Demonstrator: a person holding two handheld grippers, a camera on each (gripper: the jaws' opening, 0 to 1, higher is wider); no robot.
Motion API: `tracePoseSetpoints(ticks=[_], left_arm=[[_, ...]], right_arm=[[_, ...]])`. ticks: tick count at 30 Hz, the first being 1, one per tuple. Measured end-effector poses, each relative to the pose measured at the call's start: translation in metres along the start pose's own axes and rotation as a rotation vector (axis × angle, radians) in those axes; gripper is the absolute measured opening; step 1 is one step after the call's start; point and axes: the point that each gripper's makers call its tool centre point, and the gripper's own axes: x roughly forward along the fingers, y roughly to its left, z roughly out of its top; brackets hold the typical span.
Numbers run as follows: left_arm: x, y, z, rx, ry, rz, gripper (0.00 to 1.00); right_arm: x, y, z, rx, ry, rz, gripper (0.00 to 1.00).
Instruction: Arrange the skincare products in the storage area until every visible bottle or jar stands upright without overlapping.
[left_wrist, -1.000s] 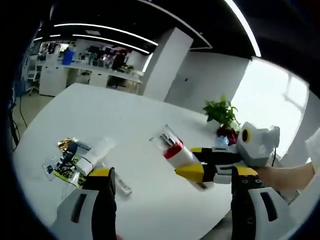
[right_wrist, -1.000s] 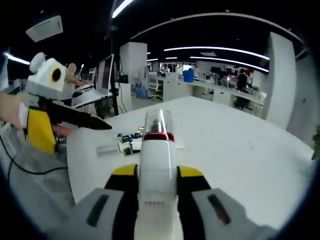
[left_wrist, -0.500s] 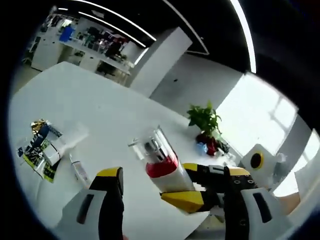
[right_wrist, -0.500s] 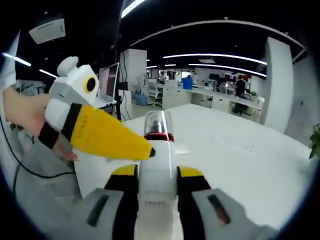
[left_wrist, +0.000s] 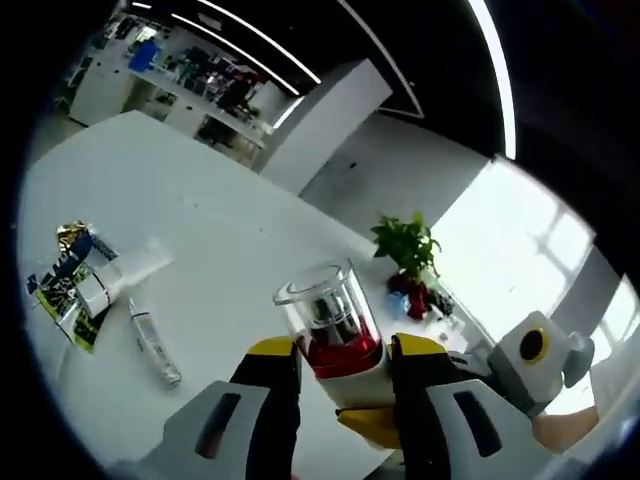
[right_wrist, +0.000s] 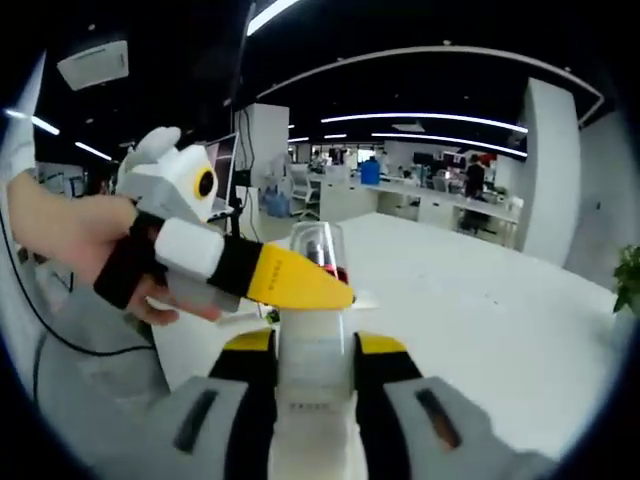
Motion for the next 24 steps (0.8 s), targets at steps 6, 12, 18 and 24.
tracePoseSetpoints(ticks=[6, 12, 18, 24], left_arm=[[0.002, -0.008, -0.005, -0.001, 0.006, -0.01, 0.29], [0.004, -0.017, -0.013, -0.043, 0.041, -0.057, 0.25], [0.01, -0.036, -0.022, 0.082, 0.113, -0.126, 0.24], [0.012, -0.052, -0.034, 0.192, 0.207, -0.216, 0.23]], right_arm=[[-0.003, -0.002, -0.006, 0.027, -0.001, 0.005, 0.29], [-0.013, -0.004, -0.015, 0.052, -0.005, 0.043, 0.29], [-0.023, -0.005, -0.021, 0.118, -0.018, 0.068, 0.29], [-0.038, -0.004, -0.025, 0.18, -0.032, 0.128, 0.3]])
